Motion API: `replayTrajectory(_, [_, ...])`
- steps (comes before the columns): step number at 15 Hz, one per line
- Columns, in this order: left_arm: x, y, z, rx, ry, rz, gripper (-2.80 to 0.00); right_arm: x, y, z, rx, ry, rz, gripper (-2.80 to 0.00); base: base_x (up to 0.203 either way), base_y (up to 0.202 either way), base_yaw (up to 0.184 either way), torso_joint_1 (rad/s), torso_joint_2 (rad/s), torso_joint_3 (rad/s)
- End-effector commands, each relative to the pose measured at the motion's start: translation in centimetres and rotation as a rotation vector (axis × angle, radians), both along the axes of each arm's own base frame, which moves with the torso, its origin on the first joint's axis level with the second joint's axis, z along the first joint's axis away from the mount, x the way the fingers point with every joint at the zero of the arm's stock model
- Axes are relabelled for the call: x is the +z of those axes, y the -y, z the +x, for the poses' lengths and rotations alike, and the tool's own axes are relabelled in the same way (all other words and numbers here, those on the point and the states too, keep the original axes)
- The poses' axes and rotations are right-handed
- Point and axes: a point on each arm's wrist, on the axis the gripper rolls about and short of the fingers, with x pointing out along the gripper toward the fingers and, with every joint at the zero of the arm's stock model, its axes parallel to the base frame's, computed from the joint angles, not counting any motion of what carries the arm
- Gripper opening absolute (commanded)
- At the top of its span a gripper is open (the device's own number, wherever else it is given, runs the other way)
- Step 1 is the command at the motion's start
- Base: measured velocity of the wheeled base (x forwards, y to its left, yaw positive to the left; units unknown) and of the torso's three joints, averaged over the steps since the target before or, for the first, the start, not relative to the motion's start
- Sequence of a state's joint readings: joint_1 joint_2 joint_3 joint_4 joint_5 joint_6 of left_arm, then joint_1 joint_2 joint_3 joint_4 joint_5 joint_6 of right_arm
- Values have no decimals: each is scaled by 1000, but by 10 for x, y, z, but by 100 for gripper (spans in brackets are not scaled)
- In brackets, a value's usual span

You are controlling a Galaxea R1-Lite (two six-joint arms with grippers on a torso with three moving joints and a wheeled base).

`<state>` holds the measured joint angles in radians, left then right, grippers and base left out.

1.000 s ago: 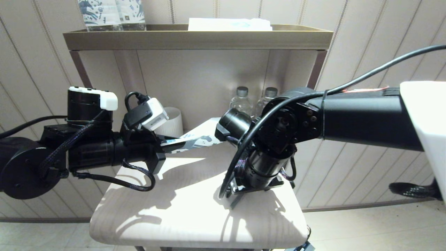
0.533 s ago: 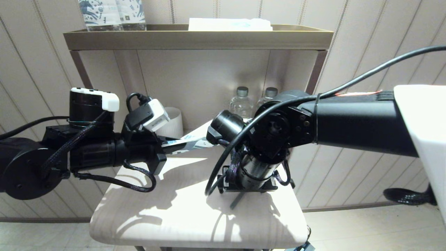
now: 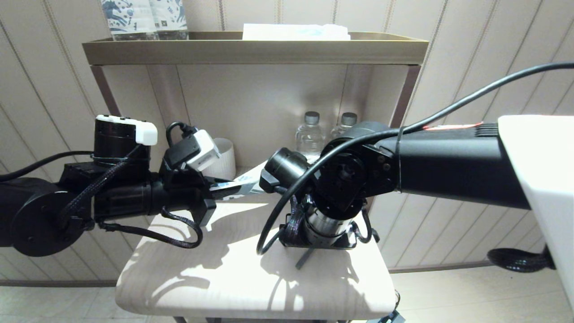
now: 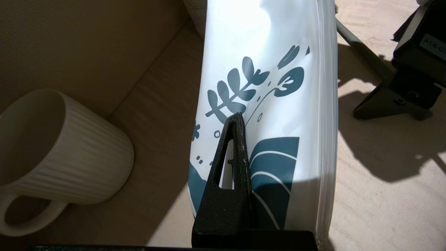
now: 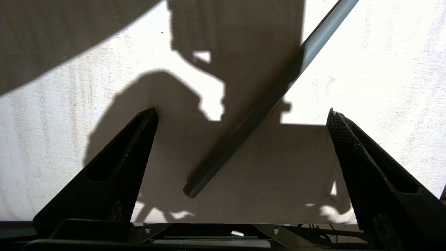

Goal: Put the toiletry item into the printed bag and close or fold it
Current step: Pick up a toothbrush

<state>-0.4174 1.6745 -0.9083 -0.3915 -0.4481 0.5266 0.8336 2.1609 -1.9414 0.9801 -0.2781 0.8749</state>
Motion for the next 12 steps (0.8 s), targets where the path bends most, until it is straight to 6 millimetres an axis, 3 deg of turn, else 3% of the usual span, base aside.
replayTrajectory(1, [-1, 1, 1, -3, -1, 2, -280, 0, 1, 0, -6, -5, -4, 0, 0, 0, 0, 0, 0, 0])
replayTrajectory(6, [-3, 1, 2, -4, -5, 3, -280, 0, 1, 0, -4, -6, -11, 0, 0, 0, 0, 0, 0, 0])
replayTrajectory(7, [-2, 1, 2, -3, -4, 3, -280, 0, 1, 0, -5, -6, -11, -280, 0, 0, 0, 0, 0, 0])
replayTrajectory(12, [-3, 1, 2, -2, -5, 4, -280, -1, 2, 1, -9, -6, -11, -280, 0, 0, 0, 0, 0, 0])
